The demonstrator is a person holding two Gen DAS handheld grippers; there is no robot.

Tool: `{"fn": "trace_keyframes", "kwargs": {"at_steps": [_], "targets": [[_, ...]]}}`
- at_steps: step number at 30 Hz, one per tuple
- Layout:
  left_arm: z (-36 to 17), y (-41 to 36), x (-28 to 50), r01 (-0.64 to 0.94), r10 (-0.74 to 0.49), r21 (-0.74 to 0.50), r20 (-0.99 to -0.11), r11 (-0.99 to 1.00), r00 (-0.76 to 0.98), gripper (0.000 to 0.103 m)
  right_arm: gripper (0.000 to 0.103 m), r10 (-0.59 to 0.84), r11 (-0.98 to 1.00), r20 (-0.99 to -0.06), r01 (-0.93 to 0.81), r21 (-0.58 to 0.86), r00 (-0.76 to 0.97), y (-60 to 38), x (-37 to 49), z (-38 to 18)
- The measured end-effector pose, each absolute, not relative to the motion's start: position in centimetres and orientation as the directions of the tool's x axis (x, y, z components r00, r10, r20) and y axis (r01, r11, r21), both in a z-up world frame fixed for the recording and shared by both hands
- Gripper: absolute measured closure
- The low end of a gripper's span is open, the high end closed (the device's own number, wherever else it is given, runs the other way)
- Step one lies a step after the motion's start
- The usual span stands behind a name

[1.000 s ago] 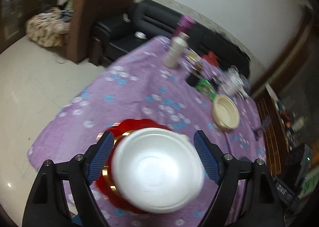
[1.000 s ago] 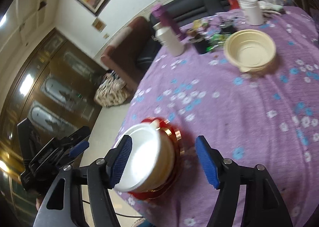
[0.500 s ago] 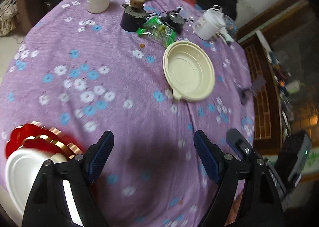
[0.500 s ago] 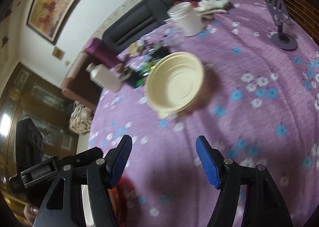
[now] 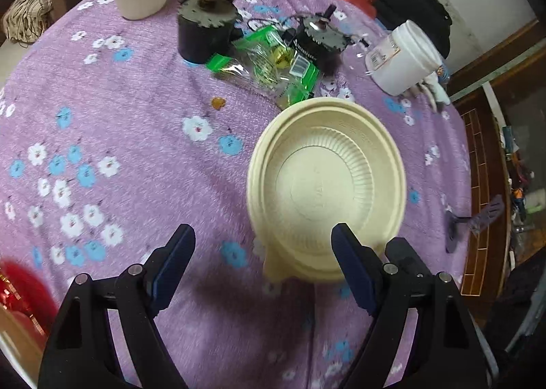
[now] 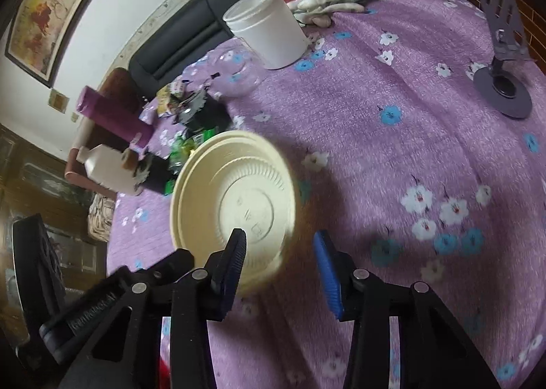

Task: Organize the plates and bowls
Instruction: 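Move both grippers to the small beige plastic bowl with the tab handle, then grasp the rim of the beige plastic bowl with both grippers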

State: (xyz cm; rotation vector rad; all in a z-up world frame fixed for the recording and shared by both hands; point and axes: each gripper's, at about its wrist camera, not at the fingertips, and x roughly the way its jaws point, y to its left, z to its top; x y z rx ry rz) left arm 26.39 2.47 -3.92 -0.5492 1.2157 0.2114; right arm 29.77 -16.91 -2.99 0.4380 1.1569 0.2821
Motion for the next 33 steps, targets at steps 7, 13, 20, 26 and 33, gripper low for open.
{"fn": "trace_keyframes", "kwargs": {"at_steps": [7, 13, 20, 26, 33], "targets": [[-7.0, 2.0, 28.0, -0.455, -0.131, -0.259, -0.947, 0.852, 0.293, 0.059, 0.090, 0.394, 0.901, -0.852, 0.038, 0.432, 0.343, -16.4, 31.4, -5.3], [-7.0, 1.2, 26.3, -0.426, -0.135, -0.252, -0.949, 0.869, 0.285, 0.089, 0.093, 0.396, 0.898, -0.837, 0.033, 0.440, 0.377, -17.2, 29.1, -4.7], [-5.6, -1.2, 21.4, -0.363, -0.134, -0.249, -0.941, 0.898, 0.312, 0.089, 0.092, 0.396, 0.894, -0.821, 0.032, 0.448, 0.412, -19.6, 24.0, -3.5], [-4.8, -3.2, 16.9, -0.283, -0.140, -0.250, -0.924, 0.926, 0.356, 0.089, 0.092, 0.376, 0.895, -0.798, 0.038, 0.444, 0.470, -21.9, 17.8, -2.8], [-4.9, -5.1, 12.2, -0.181, -0.143, -0.241, -0.890, 0.953, 0.433, 0.089, 0.091, 0.340, 0.899, -0.768, 0.054, 0.435, 0.543, -23.4, 11.1, -2.9]]}}
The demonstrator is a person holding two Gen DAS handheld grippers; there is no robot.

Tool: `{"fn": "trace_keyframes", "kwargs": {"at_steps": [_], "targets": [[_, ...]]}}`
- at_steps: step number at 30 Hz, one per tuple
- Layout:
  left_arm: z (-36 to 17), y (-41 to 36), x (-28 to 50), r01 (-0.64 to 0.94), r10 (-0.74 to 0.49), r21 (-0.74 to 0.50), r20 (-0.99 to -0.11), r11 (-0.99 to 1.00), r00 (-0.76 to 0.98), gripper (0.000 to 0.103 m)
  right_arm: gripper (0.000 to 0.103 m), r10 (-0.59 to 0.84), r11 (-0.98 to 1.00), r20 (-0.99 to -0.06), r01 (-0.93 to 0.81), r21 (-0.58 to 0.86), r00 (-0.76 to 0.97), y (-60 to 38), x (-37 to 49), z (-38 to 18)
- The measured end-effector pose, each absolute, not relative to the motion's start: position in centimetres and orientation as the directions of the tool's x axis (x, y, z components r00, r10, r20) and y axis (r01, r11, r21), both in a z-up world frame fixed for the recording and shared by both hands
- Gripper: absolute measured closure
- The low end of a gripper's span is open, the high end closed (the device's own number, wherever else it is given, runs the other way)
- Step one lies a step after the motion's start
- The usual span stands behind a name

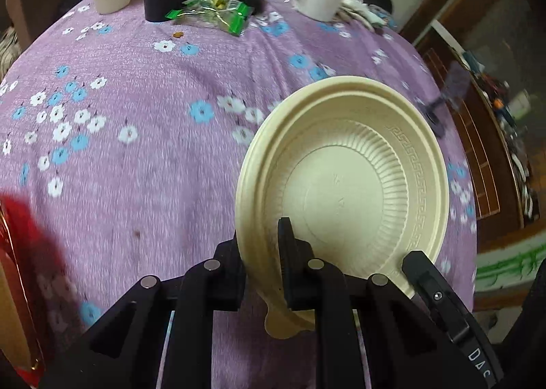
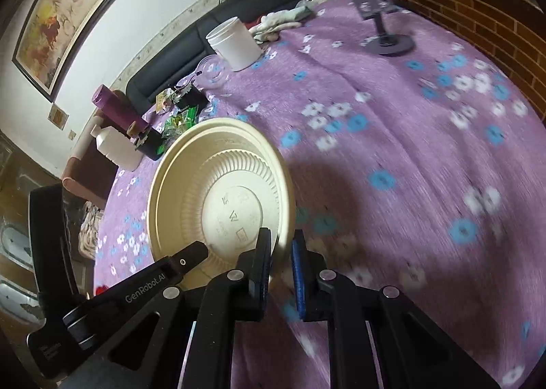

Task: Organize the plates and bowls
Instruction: 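Grasp the rim of the beige plastic bowl with both grippers, then carry the beige plastic bowl toward the plate stack with both grippers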

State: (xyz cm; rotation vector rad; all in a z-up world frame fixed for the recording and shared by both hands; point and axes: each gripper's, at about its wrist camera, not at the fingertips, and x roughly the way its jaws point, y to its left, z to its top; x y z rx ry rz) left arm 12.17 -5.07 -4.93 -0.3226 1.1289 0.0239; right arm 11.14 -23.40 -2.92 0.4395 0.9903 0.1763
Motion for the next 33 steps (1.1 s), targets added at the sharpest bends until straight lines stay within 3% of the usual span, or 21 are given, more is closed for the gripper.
{"fn": "trace_keyframes", "kwargs": {"at_steps": [12, 33], "targets": [[-5.4, -6.3, 8.2, -0.080, -0.121, -0.184, -0.858, 0.980, 0.499, 0.088, 0.090, 0.308, 0.900, -0.749, 0.076, 0.429, 0.586, -23.7, 5.4, -3.9], [-4.7, -5.0, 5.1, -0.039, -0.162, -0.211, -0.843, 0.977, 0.513, 0.088, 0.090, 0.285, 0.912, -0.746, 0.071, 0.405, 0.602, -22.4, 2.3, -2.9]]}}
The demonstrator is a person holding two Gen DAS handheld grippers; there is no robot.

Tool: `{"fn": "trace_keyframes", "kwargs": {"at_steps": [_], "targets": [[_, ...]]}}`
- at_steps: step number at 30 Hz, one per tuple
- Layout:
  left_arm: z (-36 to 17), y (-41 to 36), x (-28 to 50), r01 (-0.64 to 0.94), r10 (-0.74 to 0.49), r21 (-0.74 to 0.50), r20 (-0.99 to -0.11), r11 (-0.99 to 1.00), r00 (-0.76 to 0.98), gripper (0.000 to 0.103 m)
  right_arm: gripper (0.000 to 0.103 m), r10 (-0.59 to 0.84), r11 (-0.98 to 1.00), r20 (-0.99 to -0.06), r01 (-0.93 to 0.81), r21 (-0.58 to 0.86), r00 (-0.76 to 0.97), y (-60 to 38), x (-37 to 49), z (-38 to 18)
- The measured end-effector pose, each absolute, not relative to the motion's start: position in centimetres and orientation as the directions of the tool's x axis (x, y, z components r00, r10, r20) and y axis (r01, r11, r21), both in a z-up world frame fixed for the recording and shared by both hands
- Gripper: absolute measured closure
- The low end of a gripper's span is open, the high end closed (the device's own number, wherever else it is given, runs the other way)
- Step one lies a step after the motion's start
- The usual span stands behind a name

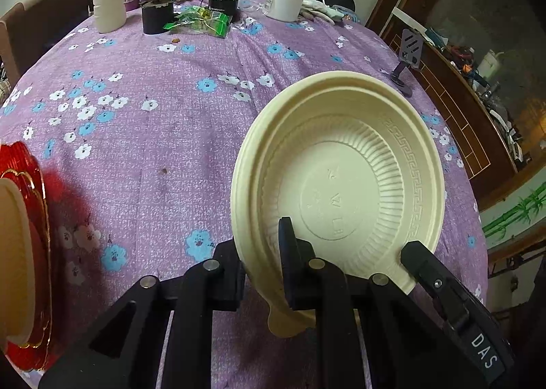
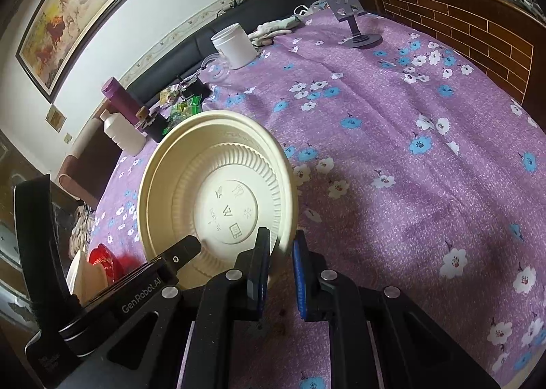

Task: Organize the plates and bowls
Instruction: 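Carry the beige plastic bowl toward the plate stack with both grippers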

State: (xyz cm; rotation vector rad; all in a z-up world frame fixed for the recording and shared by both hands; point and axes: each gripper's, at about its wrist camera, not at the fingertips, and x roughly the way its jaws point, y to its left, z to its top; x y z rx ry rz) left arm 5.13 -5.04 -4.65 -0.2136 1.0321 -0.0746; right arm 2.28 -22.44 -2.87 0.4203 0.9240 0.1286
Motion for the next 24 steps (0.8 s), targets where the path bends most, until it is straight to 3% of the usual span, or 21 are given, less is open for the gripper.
{"fn": "trace_keyframes", "kwargs": {"at_steps": [24], "targets": [[-1.8, -3.0, 2.5, -0.033, -0.170, -0.225, -0.818, 0.974, 0.549, 0.088, 0.090, 0.367, 0.892, -0.700, -0.019, 0.451, 0.613, -21.1, 0.8, -0.9]]}}
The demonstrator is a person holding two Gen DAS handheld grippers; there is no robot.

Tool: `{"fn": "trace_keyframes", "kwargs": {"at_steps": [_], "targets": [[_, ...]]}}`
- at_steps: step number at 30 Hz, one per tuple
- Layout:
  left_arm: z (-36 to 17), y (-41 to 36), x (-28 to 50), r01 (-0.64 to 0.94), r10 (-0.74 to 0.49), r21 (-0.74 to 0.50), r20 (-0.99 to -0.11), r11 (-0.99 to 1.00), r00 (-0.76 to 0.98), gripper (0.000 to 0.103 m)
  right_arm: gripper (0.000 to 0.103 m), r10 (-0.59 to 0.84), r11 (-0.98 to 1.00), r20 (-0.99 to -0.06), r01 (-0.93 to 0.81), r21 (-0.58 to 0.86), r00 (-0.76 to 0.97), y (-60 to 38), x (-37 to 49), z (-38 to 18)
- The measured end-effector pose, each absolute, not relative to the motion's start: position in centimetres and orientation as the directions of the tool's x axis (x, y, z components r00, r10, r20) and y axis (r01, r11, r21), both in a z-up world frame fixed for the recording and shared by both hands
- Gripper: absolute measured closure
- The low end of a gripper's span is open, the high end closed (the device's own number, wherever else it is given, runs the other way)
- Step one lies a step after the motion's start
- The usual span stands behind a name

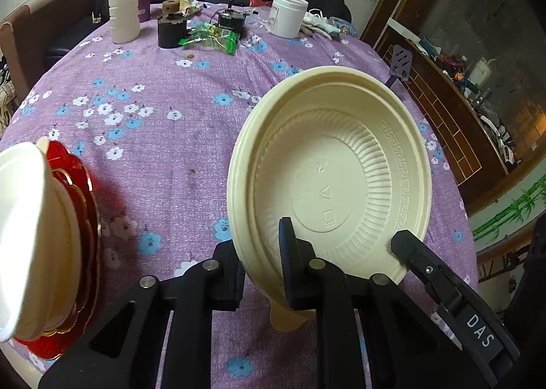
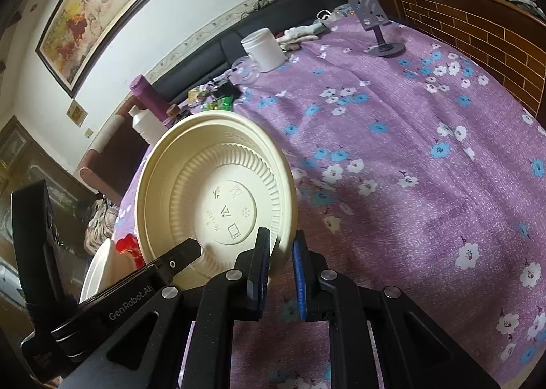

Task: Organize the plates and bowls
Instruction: 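Carry the beige plastic bowl toward the plate stack with both grippers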

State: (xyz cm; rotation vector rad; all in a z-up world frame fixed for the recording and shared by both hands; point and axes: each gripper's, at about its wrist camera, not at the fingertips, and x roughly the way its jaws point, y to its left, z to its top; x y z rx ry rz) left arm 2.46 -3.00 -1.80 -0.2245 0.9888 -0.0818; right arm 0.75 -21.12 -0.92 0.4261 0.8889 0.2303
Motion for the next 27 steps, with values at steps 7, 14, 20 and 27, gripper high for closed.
{"fn": "trace_keyframes", "kwargs": {"at_steps": [7, 14, 20, 27], "targets": [[-0.8, -1.9, 1.5, -0.035, -0.175, -0.236, -0.806, 0.971, 0.565, 0.088, 0.090, 0.393, 0.887, -0.682, -0.059, 0.458, 0.617, -20.3, 0.2, 0.1], [0.0, -1.0, 0.9, -0.043, -0.170, -0.239, -0.796, 0.970, 0.581, 0.087, 0.090, 0.414, 0.884, -0.670, -0.096, 0.457, 0.616, -19.4, -0.1, 1.0], [1.0, 0.1, 0.5, -0.058, -0.165, -0.247, -0.785, 0.967, 0.598, 0.087, 0.090, 0.441, 0.877, -0.658, -0.137, 0.460, 0.610, -18.5, 0.1, 1.9], [1.8, 1.8, -0.1, -0.092, -0.157, -0.265, -0.780, 0.960, 0.606, 0.088, 0.090, 0.490, 0.856, -0.652, -0.177, 0.486, 0.578, -17.1, 0.6, 2.6]]}}
